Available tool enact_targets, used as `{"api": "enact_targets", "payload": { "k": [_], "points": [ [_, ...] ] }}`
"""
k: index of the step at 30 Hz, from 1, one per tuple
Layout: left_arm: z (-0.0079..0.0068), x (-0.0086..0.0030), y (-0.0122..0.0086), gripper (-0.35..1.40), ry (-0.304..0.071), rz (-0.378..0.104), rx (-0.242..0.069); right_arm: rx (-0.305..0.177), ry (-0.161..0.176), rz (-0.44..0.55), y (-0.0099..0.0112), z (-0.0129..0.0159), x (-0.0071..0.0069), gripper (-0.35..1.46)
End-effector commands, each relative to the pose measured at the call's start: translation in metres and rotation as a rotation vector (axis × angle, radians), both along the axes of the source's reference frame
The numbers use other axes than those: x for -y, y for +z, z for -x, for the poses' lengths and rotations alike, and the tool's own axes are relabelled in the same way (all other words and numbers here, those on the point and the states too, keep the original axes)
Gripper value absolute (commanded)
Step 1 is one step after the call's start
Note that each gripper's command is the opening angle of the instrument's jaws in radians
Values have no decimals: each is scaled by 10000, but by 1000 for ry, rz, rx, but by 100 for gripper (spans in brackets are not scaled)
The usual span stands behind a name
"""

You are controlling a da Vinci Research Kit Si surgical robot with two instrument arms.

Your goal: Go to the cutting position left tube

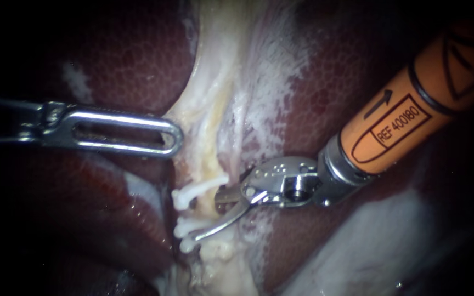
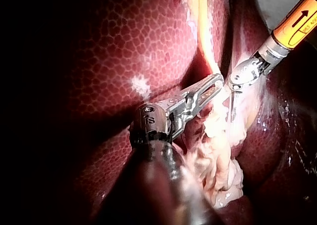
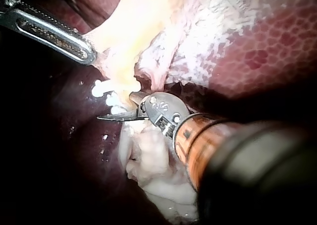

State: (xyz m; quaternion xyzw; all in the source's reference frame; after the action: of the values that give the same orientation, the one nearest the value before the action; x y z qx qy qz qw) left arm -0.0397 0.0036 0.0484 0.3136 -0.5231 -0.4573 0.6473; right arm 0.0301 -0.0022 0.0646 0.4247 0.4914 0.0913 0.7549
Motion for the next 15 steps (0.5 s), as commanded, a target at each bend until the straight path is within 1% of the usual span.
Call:
{"api": "enact_targets", "payload": {
  "k": [1, 7, 10, 12, 15],
  "points": [
    [0, 0, 0, -35, 0, 0, 0, 1, 1, 1, 1, 0, -1, 67],
    [0, 0, 1, -35, 0, 0, 0, 5, 5, -9, 4, -1, -2, 51],
    [0, 0, 1, -35, 0, 0, 0, 5, 6, -9, 4, -2, -3, 49],
    [0, 0, 1, -35, 0, 0, 0, 8, 7, -14, 4, -2, -3, 42],
    [0, 0, 1, -35, 0, 0, 0, 7, 6, -14, 4, -2, -3, 37]
  ]
}}
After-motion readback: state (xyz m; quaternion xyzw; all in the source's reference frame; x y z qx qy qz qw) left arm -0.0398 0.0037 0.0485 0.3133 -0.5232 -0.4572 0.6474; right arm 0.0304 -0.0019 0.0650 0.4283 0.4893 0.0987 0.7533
